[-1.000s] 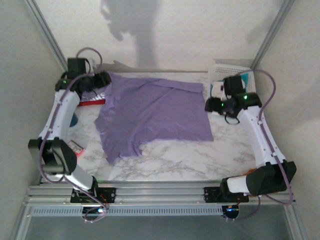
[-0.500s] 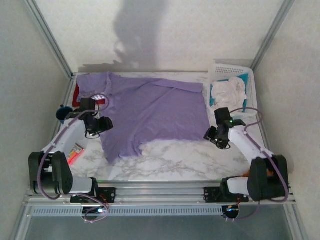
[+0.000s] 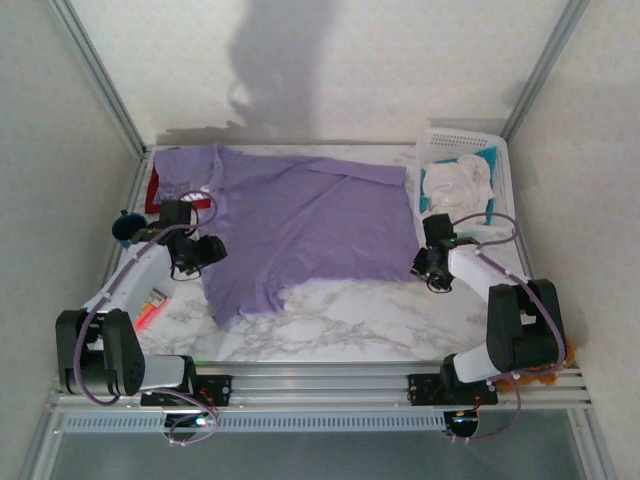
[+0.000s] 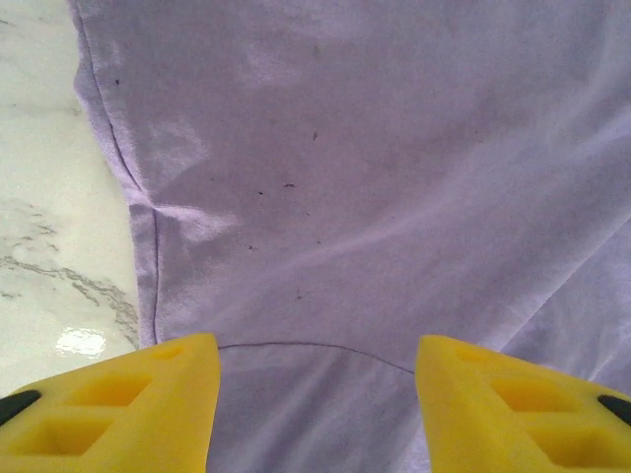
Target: Fold and stack the t-shirts
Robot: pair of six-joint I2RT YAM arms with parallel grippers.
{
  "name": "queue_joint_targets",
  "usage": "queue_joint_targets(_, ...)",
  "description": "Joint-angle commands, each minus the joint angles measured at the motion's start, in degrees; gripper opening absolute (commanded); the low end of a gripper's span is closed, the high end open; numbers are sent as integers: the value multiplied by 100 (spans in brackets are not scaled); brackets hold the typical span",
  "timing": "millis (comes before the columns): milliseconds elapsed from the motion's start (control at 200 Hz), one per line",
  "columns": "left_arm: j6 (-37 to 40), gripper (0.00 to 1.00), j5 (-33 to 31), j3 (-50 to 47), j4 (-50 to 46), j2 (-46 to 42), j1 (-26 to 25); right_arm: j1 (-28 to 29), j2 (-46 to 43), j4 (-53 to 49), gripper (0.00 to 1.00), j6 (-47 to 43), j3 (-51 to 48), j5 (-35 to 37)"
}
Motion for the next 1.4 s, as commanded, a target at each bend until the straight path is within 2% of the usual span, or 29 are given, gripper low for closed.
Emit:
queue_joint_targets(0, -88, 54, -81, 133, -109, 20, -36, -35, 123, 166, 37, 68, -139, 181)
queue_joint_targets(80, -130, 54, -134, 117, -164, -43, -46, -30, 205, 245, 34, 54, -164, 88)
queue_joint_targets(235, -141, 55, -253, 73, -337, -139, -47, -34, 294, 282, 23, 89, -242, 72)
queue_joint_targets(436, -206, 55, -319, 81, -432, -245, -68, -28, 256, 240, 0, -19, -291, 86)
queue_joint_targets(636, -393, 54, -598, -27, -879, -367, -321, 4, -293, -357, 0, -104, -258, 131)
queue_joint_targets(771, -704, 51, -799, -350, -1225, -770, -528, 4, -645, -656, 0, -103, -353, 43)
queue_joint_targets(866, -1000, 49, -1208, -786, -1285, -1050, -690, 5, -753, -776, 0, -137, -407, -7)
queue_joint_targets(1016, -1493, 45, -1387, -1116, -1089, -1085, -915, 1, -897, -803, 0, -213, -556, -93)
queue_joint_targets(1091, -1906, 44, -1343, -1182, -931, -1062, -1051, 0, -950, -855, 0, -285, -588, -157)
queue_joint_targets(1161, -2281, 46, -973, -1222, -812, -1112, -1233, 0, -976, -928, 0, -354, -572, -288)
queue_joint_targets(1252, -2689, 46, -1372, -1271, -952, -1420, -1556, 3, -1004, -1040, 0, -443, -549, -355)
queue_joint_targets(1397, -2770, 46, -1696, -1545, -1375, -1600, -1591, 0, -1025, -1092, 0, -572, -527, -363)
